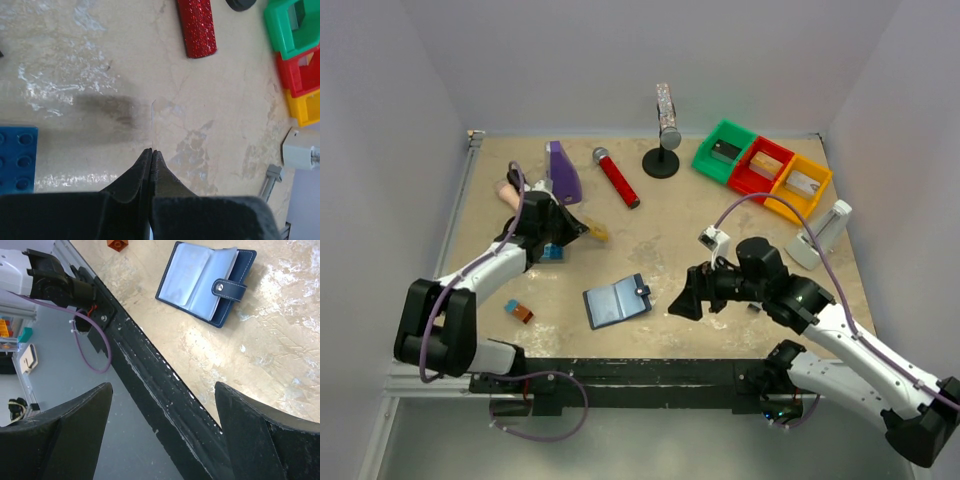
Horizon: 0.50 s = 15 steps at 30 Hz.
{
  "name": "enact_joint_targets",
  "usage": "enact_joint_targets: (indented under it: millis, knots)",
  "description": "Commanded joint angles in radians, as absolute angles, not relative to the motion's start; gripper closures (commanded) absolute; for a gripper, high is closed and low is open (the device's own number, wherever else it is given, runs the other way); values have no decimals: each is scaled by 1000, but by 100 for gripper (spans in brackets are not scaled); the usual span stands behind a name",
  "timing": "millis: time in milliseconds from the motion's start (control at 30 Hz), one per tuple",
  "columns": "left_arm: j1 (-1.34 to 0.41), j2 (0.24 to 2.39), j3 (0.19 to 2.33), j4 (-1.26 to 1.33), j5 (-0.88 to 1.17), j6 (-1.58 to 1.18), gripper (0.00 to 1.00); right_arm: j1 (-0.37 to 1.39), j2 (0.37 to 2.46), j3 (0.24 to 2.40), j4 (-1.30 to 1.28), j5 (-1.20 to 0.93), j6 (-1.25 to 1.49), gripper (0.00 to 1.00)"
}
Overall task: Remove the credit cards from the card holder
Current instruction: Place the credit card at the center of the board.
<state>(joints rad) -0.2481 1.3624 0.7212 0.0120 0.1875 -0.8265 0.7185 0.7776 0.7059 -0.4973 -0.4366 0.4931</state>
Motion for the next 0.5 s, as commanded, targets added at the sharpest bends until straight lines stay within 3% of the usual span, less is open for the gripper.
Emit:
enact_joint_targets:
  millis: [0,467]
  knots:
    - [-221,1432,825,77,132,-807,100,716,788,710,-417,-439,517,12]
    - [-155,1638,894,69,222,-776,100,715,873,689,-336,-489,537,13]
